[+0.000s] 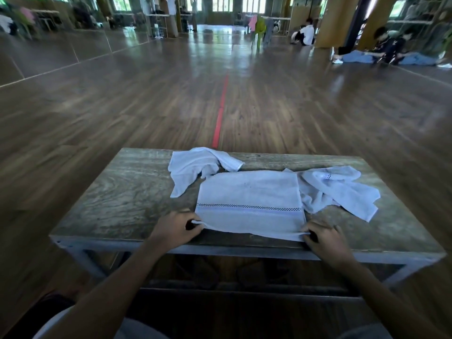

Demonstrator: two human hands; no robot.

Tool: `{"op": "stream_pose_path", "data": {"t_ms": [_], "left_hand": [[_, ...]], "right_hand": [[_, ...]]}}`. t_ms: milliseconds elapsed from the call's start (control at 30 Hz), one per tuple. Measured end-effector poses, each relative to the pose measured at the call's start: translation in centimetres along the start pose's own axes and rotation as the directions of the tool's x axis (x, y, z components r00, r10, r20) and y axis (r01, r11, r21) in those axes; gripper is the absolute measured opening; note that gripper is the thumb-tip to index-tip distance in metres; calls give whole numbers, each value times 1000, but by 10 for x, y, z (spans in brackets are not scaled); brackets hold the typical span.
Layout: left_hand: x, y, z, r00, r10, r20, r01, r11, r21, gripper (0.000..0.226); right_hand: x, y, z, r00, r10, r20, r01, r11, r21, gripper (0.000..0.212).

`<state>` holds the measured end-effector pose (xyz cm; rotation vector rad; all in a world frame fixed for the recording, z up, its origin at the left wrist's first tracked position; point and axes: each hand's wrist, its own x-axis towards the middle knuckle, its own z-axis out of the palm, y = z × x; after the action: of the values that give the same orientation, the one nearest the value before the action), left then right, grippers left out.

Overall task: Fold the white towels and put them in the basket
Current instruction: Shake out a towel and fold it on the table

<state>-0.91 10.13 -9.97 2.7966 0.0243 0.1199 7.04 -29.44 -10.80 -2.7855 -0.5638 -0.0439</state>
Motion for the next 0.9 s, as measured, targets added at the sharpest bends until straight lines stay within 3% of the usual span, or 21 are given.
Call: {"op": "stream_pose_path", "data": {"t_ms": [167,300,433,500,600,733,900], "left_hand": [[-6,-1,7,996,74,-39,-74,997,10,36],[-14,-3,5,990,134,40,-135,990,26,22],[-16,0,-2,988,138,66,-141,989,47,23],[-9,3,-6,994,111,-1,-111,992,54,23],[4,8,-14,990,56,-126,-54,998,23,22],[7,5,-13,958,108,-266,-110,994,7,17],[-18,-8,12,926,268,-267,-239,961,136,17]], "right_hand": [[-8,-2,-1,1000,7,-7,-7,1000,17,4],[-19,1,-2,999,-33,-20,33,999,12,8],[-11,0,-16,998,-15,62,12,999,45,17],[4,-1,-26,999,6,36,-9,996,93,20],[23,-6,-40,993,23,-112,-5,987,158,11],[21,-7,-39,972,-33,-234,43,998,39,10],[-14,9,-5,977,-167,-131,153,982,-114,16]]}}
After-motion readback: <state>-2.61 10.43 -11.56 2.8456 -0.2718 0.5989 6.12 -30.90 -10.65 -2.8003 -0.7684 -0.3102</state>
